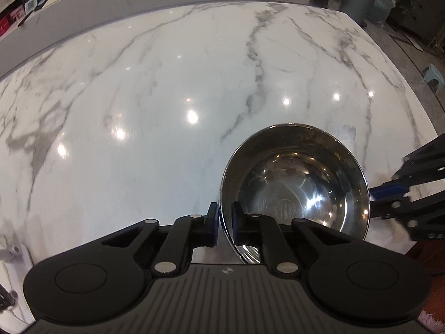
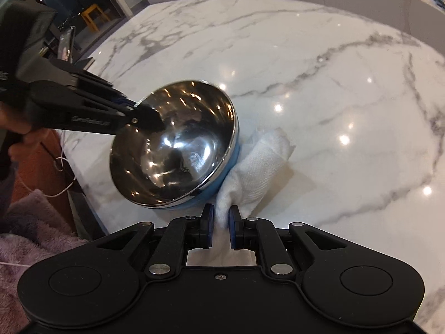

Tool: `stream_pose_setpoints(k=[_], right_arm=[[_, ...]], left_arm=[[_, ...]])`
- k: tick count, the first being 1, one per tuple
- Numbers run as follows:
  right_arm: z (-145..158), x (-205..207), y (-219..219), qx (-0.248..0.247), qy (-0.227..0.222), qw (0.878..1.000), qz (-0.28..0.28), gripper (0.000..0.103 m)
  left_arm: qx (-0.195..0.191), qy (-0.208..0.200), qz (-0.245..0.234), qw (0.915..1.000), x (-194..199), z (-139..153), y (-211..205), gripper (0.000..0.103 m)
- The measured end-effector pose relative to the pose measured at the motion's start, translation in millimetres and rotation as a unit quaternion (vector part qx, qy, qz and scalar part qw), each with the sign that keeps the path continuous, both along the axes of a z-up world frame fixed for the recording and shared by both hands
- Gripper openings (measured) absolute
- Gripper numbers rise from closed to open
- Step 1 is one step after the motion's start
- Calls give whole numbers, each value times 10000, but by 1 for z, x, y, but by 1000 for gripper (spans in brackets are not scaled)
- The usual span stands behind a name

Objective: Clean bowl
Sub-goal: 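Slide the cloth along the blue exterior with the right tool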

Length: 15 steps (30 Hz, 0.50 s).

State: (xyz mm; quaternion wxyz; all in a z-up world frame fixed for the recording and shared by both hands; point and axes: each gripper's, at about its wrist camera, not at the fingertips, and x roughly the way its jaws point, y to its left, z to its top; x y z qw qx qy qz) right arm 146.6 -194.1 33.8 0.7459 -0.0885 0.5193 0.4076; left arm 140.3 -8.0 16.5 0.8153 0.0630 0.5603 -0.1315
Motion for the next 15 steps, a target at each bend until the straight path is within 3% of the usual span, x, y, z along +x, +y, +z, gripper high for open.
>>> stream_pose_setpoints(k=[7,15], right_arm=[[18,15,-1,76,-139,9999,-44,10],[-14,30,17,-69,56,9999,-129,10]], left_arm=[[9,-30,-16,10000,1,0,-2,8],[13,-27,-41,10000,2,0,-1,8]])
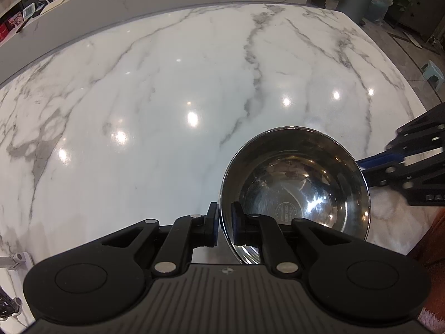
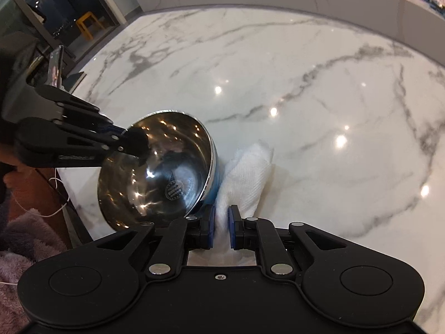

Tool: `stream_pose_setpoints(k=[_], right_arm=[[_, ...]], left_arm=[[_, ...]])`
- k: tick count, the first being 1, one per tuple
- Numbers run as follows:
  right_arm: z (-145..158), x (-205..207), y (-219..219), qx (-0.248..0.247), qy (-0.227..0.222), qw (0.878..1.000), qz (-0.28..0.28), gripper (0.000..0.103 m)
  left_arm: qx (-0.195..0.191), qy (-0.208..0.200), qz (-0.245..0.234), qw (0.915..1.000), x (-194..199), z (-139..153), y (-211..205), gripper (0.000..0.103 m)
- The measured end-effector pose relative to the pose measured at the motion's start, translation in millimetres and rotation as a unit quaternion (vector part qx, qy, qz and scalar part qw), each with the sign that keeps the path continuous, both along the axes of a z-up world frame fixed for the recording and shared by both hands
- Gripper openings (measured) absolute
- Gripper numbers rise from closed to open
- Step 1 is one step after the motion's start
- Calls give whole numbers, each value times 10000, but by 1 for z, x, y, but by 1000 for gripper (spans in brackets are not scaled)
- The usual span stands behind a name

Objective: Clean bowl
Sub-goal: 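Slide the cloth along the blue exterior with the right tool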

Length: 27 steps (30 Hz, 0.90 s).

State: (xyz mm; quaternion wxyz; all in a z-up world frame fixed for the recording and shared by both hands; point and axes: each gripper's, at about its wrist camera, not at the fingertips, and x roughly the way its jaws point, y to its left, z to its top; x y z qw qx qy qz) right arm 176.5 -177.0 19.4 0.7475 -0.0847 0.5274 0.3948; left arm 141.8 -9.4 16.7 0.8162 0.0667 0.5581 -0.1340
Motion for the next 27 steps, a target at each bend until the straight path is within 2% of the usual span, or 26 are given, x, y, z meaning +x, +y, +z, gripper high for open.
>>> stream_pose_setpoints(k=[7,9,11,12,16,20,24,25,26,27], right_arm=[[-14,-4,5,-339,-164,9993,54,9],[-11,-6,2,-335,-266,9991,31,10],[-7,-10,-5,-260,-374,9990,-47,14],[-5,-11,-9,-196,-432,9988,-129,16],[-5,-19,-14,-76,-545,9983,-198,35],[-13,-29,-10,-157,-697,9974,-114,35],[-23,-31,-3,-275,-853,9960,-28,35],[-25,-31,-1,-281,-881,9957,-15,34],[-27,-32,1,-323,-914,9953,-3,27],[-28,-33,0,-342,-961,9948,-26,24]], left_arm=[[-136,30,113,9998,-1,0,4,8],[-195,28,219,9996,-2,1,7,13],[-261,51,342,9991,-4,3,9,25],[-281,70,402,9988,-5,3,10,27],[-376,161,582,9975,-7,2,13,36],[-431,243,696,9963,-12,1,13,40],[-407,314,725,9960,-17,-1,11,40],[-385,324,720,9961,-18,-2,10,37],[-344,326,687,9965,-20,-2,9,29],[-329,318,653,9968,-20,-2,8,25]])
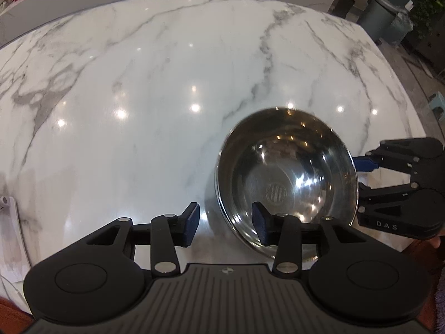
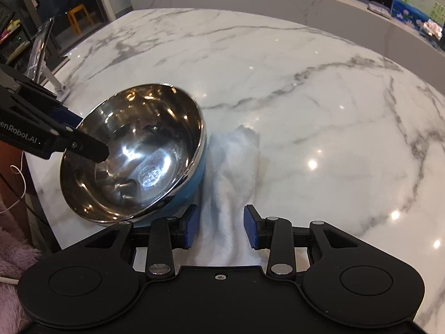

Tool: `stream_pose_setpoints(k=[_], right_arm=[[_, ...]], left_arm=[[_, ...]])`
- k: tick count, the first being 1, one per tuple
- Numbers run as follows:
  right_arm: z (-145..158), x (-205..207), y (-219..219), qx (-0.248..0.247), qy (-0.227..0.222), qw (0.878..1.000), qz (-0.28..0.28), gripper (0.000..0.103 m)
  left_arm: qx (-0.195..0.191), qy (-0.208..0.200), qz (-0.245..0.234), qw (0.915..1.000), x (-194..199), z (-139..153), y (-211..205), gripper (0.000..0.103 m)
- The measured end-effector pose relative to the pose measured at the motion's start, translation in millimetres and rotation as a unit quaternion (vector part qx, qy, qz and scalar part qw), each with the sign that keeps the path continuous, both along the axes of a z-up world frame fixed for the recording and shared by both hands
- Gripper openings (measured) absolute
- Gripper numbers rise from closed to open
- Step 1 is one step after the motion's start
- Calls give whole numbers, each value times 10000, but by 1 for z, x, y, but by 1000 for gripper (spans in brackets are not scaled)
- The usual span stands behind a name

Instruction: Clean bowl

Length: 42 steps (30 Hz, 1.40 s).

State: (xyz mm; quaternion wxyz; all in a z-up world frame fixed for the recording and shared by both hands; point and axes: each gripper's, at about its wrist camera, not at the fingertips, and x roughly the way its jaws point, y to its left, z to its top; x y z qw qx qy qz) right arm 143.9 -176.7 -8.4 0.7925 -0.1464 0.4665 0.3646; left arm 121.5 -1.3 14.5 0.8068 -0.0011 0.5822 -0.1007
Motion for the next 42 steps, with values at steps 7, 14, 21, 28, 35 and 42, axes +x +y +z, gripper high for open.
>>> stream_pose_setpoints(k=[7,14,21,28,35,42], right_arm=[[1,5,-7,169,239,9995,-128,13],[35,10,-29,676,391,9968,-173,13],[50,16,-25,770,458,9960,-8,13],[20,15,-11,546,650,9964,50,13],[3,3,-1,309,645,9971,255,13],[-1,2,-4,344,643,9970,256,13]], left_arm=[[162,-143,-201,9996,1,0,-5,12],[326,-229,-335,9986,12,1,-7,8],[430,-312,-431,9977,16,2,-12,8],[419,-319,-455,9976,17,1,-12,8],[340,-297,-416,9981,17,1,-9,8],[227,52,15,9997,12,-1,0,30]])
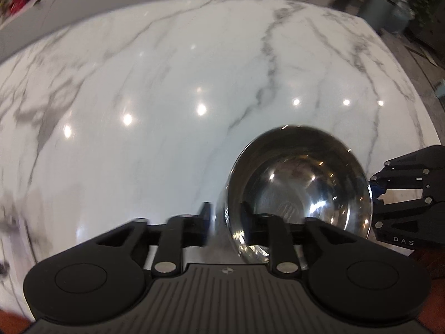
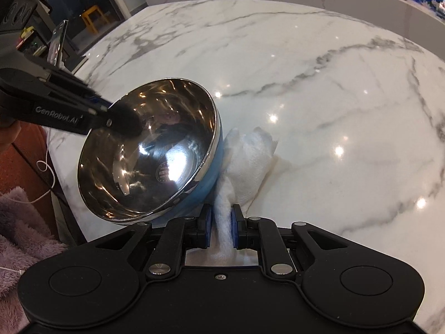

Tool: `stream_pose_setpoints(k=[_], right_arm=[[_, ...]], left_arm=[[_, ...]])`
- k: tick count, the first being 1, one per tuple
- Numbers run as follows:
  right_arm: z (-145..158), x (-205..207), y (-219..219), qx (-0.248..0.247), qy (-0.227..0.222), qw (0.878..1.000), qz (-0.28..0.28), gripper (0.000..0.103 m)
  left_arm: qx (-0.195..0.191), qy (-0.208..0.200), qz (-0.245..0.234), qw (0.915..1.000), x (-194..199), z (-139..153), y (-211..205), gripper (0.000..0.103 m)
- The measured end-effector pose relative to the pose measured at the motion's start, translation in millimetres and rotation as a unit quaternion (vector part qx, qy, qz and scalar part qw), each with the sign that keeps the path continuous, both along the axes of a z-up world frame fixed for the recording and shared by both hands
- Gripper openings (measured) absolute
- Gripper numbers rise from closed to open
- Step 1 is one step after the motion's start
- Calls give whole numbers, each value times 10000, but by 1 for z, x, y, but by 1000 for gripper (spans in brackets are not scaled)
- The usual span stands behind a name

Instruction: Clean bowl

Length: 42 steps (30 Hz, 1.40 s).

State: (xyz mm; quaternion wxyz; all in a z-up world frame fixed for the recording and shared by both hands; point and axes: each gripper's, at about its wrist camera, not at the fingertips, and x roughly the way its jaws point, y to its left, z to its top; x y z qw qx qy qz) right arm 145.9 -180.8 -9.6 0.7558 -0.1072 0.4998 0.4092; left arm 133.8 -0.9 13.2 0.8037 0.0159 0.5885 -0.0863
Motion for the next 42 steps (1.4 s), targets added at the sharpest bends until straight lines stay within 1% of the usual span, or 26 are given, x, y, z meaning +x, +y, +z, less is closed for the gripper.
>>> stream_pose_setpoints(k=[2,4,7,11,13,15,18,22,30,37,40,42], right_arm=[[0,-1,0,-18,-25,10000,31,13],[0,0,1,-52,-50,9999,71,13],[9,-2,-4,-100,-101,9998,162,13],[24,-5,-11,-122,-214,9995,216,13],[33,-5,-15,-104,-287,9993,218,13],[44,-3,-20,-12,-332,9993,191,13],[52,-1,-21,-17,-391,9990,232,13],[51,-1,-15,-60,-383,9987,338,13],[22,-3,3,-207,-144,9985,487,13],[8,-12,7,-277,55,9982,521,13],[5,-13,7,-276,86,9983,497,13],[5,-13,7,-270,96,9985,475,13]], left_arm=[[7,34,24,10000,-3,0,2,30],[6,-13,-63,10000,-6,2,2,29],[78,-99,-235,9996,-7,4,-2,18],[187,-225,-457,9985,-5,4,-7,10],[217,-259,-502,9982,-4,4,-8,8],[254,-314,-529,9978,1,4,-10,8],[334,-388,-569,9971,5,5,-14,6],[357,-446,-596,9966,7,7,-16,6],[308,-495,-592,9965,6,7,-14,6],[225,-539,-610,9964,7,7,-16,7],[158,-526,-563,9969,7,7,-14,7],[71,-469,-445,9979,7,7,-10,7]])
